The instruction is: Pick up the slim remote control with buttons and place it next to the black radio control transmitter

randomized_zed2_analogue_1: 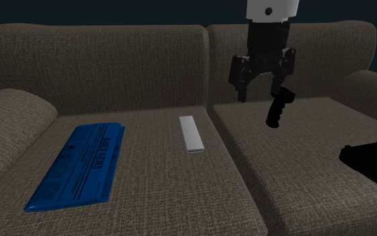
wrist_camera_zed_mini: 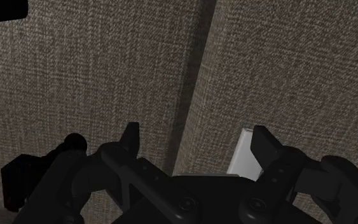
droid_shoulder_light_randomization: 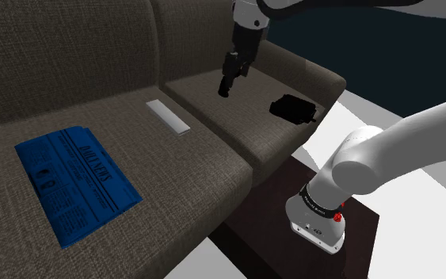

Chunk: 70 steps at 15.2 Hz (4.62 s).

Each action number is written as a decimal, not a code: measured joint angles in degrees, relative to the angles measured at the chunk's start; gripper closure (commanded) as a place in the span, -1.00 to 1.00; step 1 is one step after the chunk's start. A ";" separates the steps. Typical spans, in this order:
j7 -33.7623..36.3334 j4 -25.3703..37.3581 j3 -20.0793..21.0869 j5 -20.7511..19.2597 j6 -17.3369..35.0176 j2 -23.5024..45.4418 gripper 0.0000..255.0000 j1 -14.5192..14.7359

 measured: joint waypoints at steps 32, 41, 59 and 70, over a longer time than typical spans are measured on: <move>14.52 20.96 5.81 -7.21 23.83 45.36 -1.00 4.10; 14.53 20.98 5.80 -7.21 23.86 45.34 1.00 4.09; 13.16 25.11 6.44 -5.35 15.34 40.81 1.00 3.67; 12.38 30.54 6.71 -4.36 7.59 38.39 1.00 3.57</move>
